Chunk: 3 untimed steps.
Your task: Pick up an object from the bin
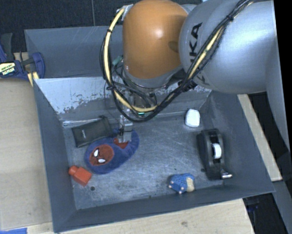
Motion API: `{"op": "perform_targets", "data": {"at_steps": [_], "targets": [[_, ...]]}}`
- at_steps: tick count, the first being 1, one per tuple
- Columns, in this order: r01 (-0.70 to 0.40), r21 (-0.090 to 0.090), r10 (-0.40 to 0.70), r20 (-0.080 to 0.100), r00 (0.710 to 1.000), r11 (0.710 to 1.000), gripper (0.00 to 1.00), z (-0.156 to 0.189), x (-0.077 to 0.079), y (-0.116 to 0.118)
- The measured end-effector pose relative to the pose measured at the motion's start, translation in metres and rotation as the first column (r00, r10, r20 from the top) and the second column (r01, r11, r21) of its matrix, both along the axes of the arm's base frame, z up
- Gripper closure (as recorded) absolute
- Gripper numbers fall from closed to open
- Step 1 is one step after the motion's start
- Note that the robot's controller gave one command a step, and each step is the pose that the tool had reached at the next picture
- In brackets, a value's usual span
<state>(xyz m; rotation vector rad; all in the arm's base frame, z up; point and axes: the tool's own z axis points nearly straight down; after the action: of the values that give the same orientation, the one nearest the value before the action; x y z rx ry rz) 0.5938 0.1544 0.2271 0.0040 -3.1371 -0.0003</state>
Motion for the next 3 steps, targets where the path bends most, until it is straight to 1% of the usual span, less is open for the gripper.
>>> {"op": "perform_targets", "data": {"at_steps": [1, 2, 3], "targets": [[0.105, -0.002, -0.105, -0.002, 0.994, 0.994, 0.00, -0.161, 0.015, 0.042], [0.403, 0.000, -0.403, 0.005, 0.915, 0.915, 0.00, -0.126, -0.010, 0.042], [0.566, -0.002, -0.566, 0.004, 0.824, 0.824, 0.00, -0.127, -0.015, 0.022]]}}
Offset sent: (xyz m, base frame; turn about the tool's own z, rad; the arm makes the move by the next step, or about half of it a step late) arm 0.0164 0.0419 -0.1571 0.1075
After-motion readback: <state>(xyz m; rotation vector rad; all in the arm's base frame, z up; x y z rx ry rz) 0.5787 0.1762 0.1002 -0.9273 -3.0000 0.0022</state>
